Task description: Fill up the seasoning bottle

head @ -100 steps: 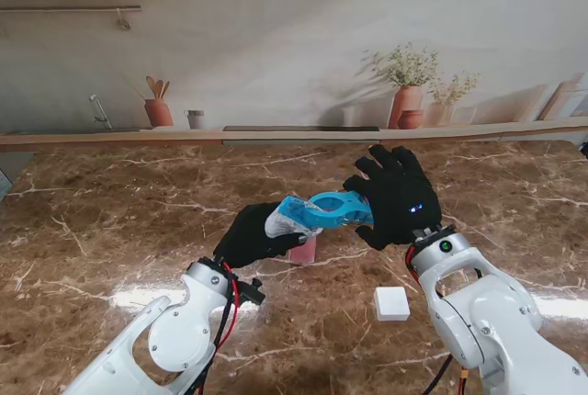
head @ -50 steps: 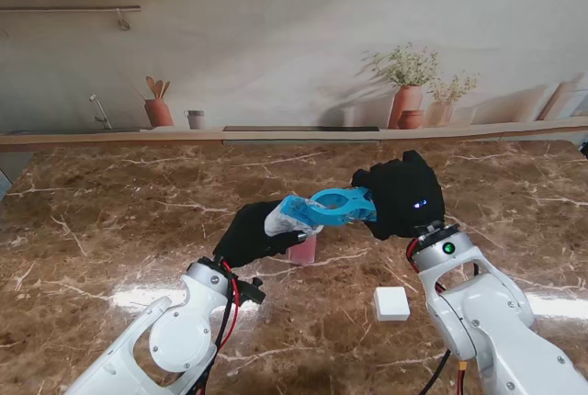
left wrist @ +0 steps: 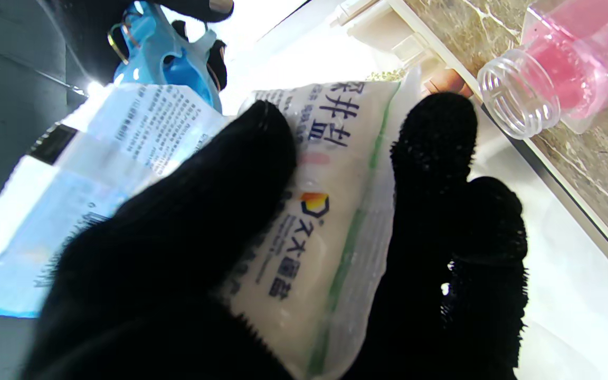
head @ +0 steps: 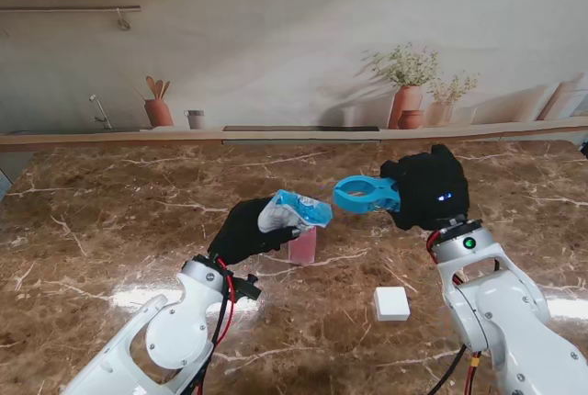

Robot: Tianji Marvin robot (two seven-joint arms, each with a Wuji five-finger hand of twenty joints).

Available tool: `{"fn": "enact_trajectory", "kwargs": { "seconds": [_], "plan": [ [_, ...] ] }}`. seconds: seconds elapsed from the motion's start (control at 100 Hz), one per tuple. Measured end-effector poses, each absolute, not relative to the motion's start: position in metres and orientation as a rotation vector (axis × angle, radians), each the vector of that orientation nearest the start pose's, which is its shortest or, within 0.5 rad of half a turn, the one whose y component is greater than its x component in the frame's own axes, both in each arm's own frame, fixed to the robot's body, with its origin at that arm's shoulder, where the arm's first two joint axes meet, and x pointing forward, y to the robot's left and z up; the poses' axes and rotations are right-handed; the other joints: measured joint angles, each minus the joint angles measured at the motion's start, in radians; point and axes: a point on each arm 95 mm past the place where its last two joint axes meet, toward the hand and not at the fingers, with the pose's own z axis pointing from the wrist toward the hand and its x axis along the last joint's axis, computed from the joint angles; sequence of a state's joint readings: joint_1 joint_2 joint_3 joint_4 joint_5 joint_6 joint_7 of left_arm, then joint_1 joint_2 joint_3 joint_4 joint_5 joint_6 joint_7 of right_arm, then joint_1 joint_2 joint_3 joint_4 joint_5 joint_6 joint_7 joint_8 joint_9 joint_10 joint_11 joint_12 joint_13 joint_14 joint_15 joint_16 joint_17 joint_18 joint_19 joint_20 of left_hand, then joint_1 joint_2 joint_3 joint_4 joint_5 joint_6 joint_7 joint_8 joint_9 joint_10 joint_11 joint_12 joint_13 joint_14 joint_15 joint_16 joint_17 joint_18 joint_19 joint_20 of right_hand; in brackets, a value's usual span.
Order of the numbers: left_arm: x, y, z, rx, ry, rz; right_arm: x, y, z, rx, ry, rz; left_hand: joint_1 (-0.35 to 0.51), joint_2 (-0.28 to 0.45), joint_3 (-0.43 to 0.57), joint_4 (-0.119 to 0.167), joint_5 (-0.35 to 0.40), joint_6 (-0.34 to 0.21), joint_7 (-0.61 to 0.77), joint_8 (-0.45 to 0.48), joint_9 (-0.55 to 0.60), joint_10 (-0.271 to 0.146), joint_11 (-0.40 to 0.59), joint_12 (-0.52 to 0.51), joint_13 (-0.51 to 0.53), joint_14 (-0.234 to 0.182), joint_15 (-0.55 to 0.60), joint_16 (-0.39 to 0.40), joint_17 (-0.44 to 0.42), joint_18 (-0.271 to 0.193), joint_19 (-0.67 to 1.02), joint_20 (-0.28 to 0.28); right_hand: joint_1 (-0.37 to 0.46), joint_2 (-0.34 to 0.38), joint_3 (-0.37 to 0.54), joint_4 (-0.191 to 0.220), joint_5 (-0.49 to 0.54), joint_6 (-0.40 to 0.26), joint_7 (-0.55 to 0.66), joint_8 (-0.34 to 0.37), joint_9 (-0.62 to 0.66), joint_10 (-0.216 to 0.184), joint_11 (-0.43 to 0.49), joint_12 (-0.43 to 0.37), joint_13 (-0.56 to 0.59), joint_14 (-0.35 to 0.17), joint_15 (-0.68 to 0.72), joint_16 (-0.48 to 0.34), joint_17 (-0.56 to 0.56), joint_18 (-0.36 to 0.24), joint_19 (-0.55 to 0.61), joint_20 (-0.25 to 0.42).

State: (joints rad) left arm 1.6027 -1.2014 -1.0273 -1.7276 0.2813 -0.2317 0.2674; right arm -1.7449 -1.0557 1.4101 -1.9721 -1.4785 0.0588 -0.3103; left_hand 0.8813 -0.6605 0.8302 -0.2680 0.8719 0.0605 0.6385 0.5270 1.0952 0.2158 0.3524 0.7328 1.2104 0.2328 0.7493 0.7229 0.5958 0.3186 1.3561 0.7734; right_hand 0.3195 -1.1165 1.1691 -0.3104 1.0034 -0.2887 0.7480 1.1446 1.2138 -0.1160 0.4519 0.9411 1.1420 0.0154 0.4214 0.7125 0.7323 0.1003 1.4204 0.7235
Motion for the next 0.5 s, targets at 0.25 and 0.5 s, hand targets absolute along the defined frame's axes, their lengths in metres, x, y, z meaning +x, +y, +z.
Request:
{"fn": "enact_trajectory", "kwargs": {
  "seconds": [0.25, 0.5],
  "plan": [
    [0.353, -0.106, -0.284, -1.633, 0.872, -2.451, 0.376, -0.04, -0.239, 0.601, 1.223, 1.234, 0.0, 0.0, 0.0, 0.0, 0.0, 0.0, 0.002, 0.0, 0.0, 0.0, 0.001, 0.0, 0.0, 0.0, 0.0, 0.0, 0.0, 0.0, 0.0, 0.002, 0.0, 0.035, -0.015, 0.0, 0.0, 0.0, 0.0, 0.0, 0.0, 0.0, 0.0, 0.004, 0.0, 0.0, 0.004, 0.0, -0.01, 0.0, 0.0, 0.0],
    [0.354, -0.105, -0.283, -1.626, 0.878, -2.448, 0.405, -0.066, -0.282, 0.676, 1.288, 1.141, 0.0, 0.0, 0.0, 0.0, 0.0, 0.0, 0.003, 0.0, 0.0, 0.0, 0.001, 0.003, 0.0, 0.0, 0.0, 0.0, 0.0, 0.0, -0.003, 0.01, 0.0, 0.073, -0.045, 0.0, 0.0, 0.001, 0.0, 0.009, 0.0, 0.0, 0.0, 0.014, 0.0, 0.0, 0.009, 0.0, -0.025, -0.001, -0.001, 0.0]
  ]
}}
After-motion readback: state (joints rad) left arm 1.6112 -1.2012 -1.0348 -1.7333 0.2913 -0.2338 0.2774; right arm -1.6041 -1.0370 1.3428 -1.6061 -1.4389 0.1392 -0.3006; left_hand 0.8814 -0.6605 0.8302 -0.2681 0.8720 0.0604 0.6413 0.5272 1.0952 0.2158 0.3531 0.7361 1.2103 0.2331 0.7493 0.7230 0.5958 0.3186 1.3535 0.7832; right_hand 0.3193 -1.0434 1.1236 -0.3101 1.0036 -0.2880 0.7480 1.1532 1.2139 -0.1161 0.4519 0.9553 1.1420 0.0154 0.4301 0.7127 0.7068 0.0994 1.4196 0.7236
